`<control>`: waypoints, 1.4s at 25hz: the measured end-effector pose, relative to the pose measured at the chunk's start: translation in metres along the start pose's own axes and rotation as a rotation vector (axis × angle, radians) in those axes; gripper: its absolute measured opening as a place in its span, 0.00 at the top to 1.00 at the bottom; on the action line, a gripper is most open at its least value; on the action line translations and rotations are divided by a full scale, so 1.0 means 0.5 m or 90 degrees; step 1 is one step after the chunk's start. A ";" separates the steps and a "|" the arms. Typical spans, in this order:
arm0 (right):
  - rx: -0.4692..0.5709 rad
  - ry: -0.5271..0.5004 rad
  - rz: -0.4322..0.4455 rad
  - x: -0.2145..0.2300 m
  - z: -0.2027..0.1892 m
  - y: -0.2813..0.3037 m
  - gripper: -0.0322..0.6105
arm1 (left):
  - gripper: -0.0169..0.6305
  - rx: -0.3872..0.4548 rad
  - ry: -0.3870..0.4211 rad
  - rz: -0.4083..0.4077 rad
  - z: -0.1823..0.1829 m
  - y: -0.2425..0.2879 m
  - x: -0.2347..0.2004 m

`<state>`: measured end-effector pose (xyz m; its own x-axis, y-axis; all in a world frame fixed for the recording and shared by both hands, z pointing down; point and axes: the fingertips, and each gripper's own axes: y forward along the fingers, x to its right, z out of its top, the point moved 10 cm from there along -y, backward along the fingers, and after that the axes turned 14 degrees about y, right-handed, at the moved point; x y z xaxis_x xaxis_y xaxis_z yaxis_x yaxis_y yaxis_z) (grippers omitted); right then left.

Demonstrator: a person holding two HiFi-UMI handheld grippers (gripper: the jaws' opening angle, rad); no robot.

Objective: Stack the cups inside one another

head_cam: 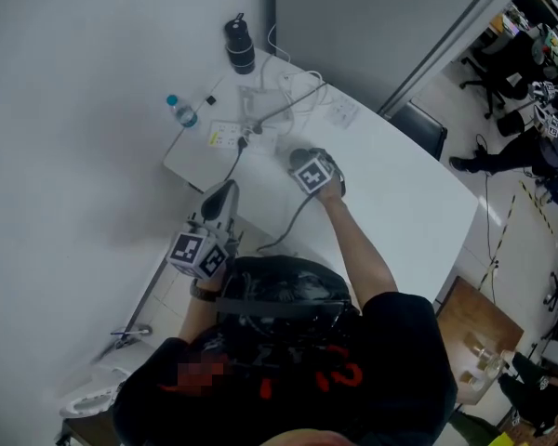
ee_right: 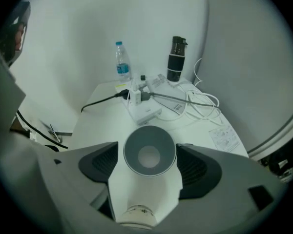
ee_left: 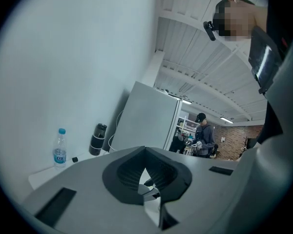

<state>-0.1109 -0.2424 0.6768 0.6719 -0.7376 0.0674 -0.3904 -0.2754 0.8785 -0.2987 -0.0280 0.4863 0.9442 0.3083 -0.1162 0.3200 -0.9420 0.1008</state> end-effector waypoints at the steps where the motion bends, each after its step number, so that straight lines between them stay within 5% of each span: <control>1: -0.015 -0.005 -0.020 0.001 0.001 -0.003 0.35 | 0.98 0.002 -0.002 0.004 0.000 -0.004 -0.002; 6: 0.010 0.001 0.023 -0.020 0.008 0.007 0.41 | 0.98 0.001 -0.010 0.014 0.000 -0.014 -0.007; 10: 0.031 -0.002 -0.008 -0.030 0.007 -0.033 0.41 | 0.98 0.000 -0.010 0.006 -0.003 -0.013 -0.004; 24: 0.269 0.090 0.160 -0.175 -0.032 -0.221 0.41 | 0.98 -0.005 0.006 -0.066 0.008 0.036 0.038; 35: 0.352 0.196 0.094 -0.122 -0.159 -0.363 0.41 | 0.98 -0.006 0.013 -0.141 0.009 0.089 0.072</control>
<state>-0.0310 -0.0983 0.5510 0.7043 -0.6037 0.3736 -0.7034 -0.5221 0.4823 -0.2506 -0.0595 0.4819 0.8523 0.5100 -0.1161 0.5201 -0.8499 0.0848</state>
